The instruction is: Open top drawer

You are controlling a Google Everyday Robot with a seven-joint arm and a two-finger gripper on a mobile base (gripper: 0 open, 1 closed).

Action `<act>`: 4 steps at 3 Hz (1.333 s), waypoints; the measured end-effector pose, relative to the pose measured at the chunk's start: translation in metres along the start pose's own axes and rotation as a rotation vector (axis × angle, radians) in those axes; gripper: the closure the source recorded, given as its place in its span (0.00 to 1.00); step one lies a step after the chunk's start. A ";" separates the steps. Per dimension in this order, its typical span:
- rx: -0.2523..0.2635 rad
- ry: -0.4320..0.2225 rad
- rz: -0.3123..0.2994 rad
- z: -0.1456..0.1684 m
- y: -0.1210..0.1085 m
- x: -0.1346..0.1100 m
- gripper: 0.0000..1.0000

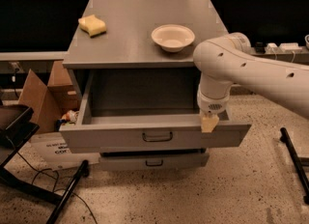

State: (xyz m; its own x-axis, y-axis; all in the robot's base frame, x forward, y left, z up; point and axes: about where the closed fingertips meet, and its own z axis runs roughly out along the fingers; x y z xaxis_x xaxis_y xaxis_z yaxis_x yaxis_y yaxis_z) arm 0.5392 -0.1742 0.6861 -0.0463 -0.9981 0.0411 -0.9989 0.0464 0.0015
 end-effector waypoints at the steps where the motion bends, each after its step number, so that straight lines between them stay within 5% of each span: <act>1: 0.000 0.000 0.000 0.000 0.000 0.000 1.00; 3: -0.004 0.006 0.021 -0.002 0.019 0.007 0.97; 4: -0.004 0.006 0.021 -0.002 0.019 0.006 0.74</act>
Offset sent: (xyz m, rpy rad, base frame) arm -0.5089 -0.3241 0.1011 -0.1777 0.0614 -0.5539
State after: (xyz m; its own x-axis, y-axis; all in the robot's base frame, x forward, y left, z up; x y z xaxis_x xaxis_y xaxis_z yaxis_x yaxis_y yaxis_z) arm 0.5199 -0.1796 0.6884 -0.0668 -0.9966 0.0474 -0.9977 0.0671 0.0049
